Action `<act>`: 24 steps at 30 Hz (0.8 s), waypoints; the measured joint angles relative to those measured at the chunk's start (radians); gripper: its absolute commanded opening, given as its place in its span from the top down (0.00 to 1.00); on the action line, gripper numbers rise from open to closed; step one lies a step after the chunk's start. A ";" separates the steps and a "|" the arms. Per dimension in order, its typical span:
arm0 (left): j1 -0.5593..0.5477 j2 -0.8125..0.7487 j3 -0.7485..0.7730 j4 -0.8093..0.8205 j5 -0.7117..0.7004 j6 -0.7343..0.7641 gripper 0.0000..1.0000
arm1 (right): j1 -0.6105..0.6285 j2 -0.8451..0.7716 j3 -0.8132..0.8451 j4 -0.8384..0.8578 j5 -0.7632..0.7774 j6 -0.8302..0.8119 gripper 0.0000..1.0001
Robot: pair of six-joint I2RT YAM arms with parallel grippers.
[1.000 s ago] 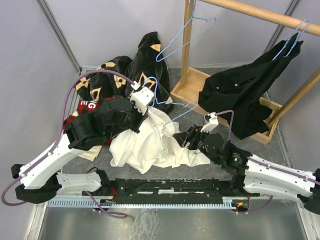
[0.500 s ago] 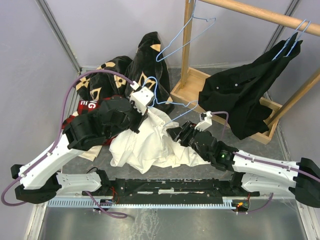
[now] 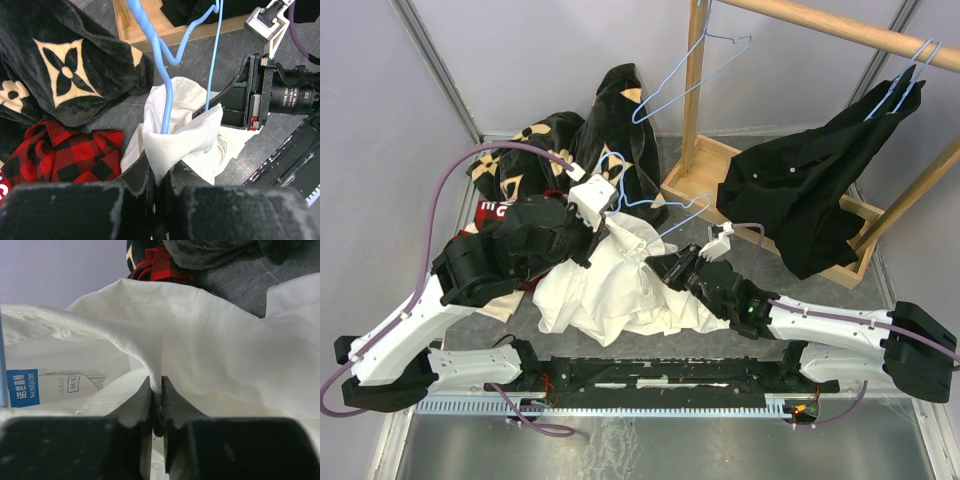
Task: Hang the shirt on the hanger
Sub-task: Hang the shirt on the hanger.
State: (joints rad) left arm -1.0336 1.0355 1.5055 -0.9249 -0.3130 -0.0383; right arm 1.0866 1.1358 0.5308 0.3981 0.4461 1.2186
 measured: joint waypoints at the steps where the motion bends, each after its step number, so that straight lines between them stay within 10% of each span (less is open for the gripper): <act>1: 0.000 -0.004 -0.001 0.000 0.000 0.000 0.97 | -0.001 0.000 0.000 0.005 0.000 0.004 0.99; 24: 0.000 -0.083 -0.084 0.024 0.023 -0.056 0.97 | -0.395 -0.085 0.057 0.004 -0.293 -0.131 1.00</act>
State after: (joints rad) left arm -1.0336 0.9527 1.4216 -0.9012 -0.2901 -0.0948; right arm 0.6918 1.0504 0.5880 0.4023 0.1535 1.0874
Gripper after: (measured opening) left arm 0.091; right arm 0.015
